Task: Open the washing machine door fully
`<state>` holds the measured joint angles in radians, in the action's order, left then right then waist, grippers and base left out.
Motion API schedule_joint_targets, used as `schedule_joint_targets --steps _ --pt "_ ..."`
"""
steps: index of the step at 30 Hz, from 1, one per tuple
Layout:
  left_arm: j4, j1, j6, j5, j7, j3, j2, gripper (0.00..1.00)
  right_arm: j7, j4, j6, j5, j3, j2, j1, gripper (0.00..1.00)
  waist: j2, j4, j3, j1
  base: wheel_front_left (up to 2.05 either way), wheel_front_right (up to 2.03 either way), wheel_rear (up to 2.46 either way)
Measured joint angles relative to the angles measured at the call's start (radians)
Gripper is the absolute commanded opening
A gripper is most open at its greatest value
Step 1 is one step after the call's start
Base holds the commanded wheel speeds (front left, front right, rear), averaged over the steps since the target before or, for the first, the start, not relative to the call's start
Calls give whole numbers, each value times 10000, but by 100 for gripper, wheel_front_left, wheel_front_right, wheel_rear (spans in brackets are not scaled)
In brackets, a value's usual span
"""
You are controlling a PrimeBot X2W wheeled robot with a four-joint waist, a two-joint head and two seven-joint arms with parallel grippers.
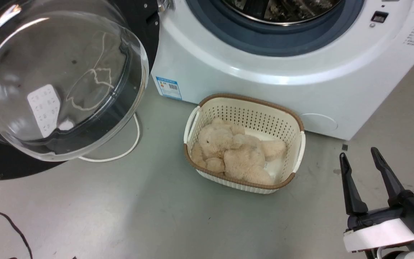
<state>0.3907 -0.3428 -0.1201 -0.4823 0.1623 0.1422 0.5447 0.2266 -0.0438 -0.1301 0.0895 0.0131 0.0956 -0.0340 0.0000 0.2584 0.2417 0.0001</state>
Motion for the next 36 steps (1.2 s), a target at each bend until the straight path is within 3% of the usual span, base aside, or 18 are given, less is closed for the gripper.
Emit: schedule_joint_targets --steps 6,12,21,25,26,27,29,36 --pt "-472 166 163 353 667 -291 -205 0 136 73 0 -36 176 -54 8 100 0 -156 -527 0 0 0 0" --pt "-2243 1135 224 723 857 -943 -1037 0 228 100 0 -125 401 -221 90 100 0 -453 -1268 -2 0 0 0" --pt "-4042 2810 -142 1024 848 -2303 -2594 0 265 174 0 -182 569 -376 821 100 0 -1263 -2303 -3 0 0 0" --pt "-4167 3540 -416 1233 851 -2569 -2815 0 267 148 0 -130 522 -397 1142 100 0 -1658 -2615 -2 0 0 0" --pt "-4153 3643 -445 1400 853 -2688 -2800 7 267 146 0 -79 483 -401 1176 100 0 -1750 -2667 -2 0 0 0" --pt "-4126 3739 -445 1572 853 -2842 -2786 31 268 146 0 -63 464 -403 1205 100 0 -1838 -2710 -2 0 0 0" --pt "-4025 3939 -443 1808 855 -3118 -2805 100 282 146 0 15 422 -407 1253 100 0 -1998 -2770 -2 0 0 0" --pt "-3898 4329 -662 2100 863 -3639 -3187 100 305 433 0 267 397 -414 1387 100 0 -2371 -2844 -1 0 0 0"
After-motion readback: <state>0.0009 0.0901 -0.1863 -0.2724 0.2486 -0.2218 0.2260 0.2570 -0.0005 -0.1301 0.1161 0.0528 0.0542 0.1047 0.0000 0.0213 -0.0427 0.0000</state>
